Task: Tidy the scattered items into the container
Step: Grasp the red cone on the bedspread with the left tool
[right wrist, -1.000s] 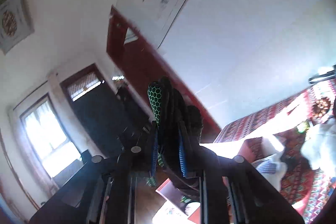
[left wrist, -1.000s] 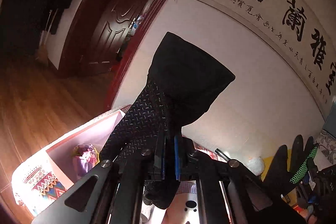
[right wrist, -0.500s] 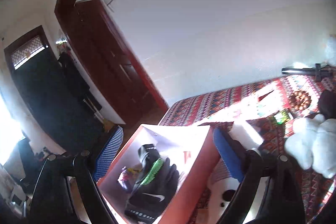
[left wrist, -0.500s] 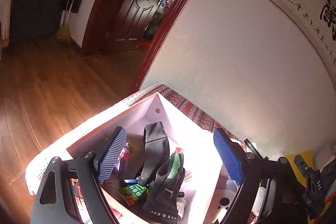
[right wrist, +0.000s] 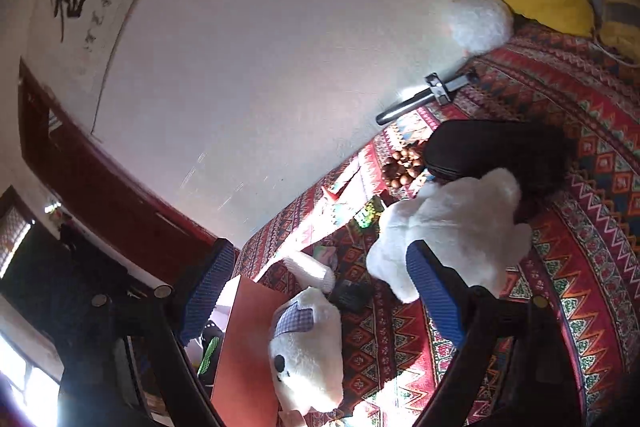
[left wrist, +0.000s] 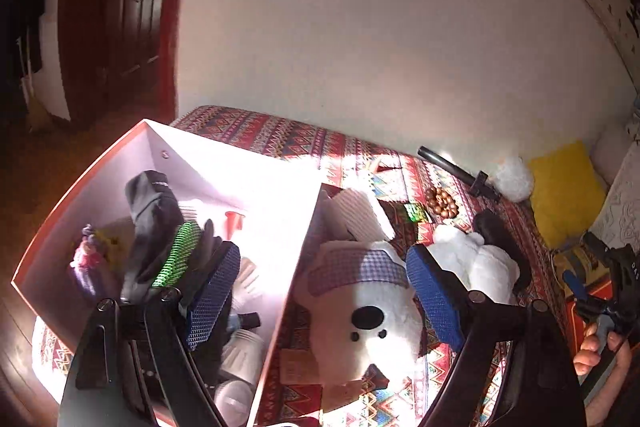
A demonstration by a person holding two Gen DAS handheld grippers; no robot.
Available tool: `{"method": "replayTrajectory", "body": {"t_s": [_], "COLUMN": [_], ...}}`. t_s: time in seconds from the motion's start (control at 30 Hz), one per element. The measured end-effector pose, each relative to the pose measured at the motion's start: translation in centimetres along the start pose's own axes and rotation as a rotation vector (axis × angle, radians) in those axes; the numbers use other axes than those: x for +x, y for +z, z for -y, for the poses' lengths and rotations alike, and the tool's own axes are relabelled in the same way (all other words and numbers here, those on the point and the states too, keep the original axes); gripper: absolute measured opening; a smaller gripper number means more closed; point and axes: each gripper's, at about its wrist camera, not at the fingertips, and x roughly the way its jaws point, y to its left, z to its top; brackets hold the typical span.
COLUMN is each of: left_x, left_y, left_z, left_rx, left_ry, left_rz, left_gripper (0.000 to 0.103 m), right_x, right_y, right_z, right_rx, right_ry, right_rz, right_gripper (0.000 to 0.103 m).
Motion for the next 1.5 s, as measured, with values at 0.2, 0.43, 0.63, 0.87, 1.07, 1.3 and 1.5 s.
{"method": "replayTrajectory", "body": {"t_s": [0.2, 0.43, 0.63, 0.87, 1.07, 1.3, 1.5], "left_x": [14.3, 36.3, 46.2, 47.1, 37.8, 31.5, 39.4], "left_y": [6.2, 10.7, 12.1, 10.4, 10.9, 14.7, 14.5], "left_z": [12.1, 15.6, 14.4, 15.8, 18.5, 19.9, 18.2], "left_rx": [0.115, 0.124, 0.066, 0.077, 0.142, 0.189, 0.139], "left_ry": [0.036, 0.196, 0.258, 0.260, 0.159, 0.103, 0.160], "left_rz": [-0.158, -0.438, -0.462, -0.516, -0.461, -0.379, -0.386], "left_gripper": [0.085, 0.085, 0.085, 0.000, 0.000, 0.040, 0.078], "right_x": [0.0, 5.7, 6.9, 8.0, 6.4, 5.0, 6.6], "right_y": [2.1, 1.6, 2.5, 2.5, 2.2, 1.8, 1.5], "right_z": [4.6, 11.0, 13.4, 13.9, 12.7, 12.6, 12.6], "right_rx": [0.121, 0.250, 0.188, 0.159, 0.125, 0.164, 0.148], "right_ry": [0.027, 0.042, -0.012, -0.033, -0.025, -0.038, -0.042], "right_rz": [0.059, -0.070, -0.077, -0.097, -0.074, -0.041, -0.078], "right_gripper": [0.089, 0.088, 0.088, 0.085, 0.084, 0.084, 0.084]}}
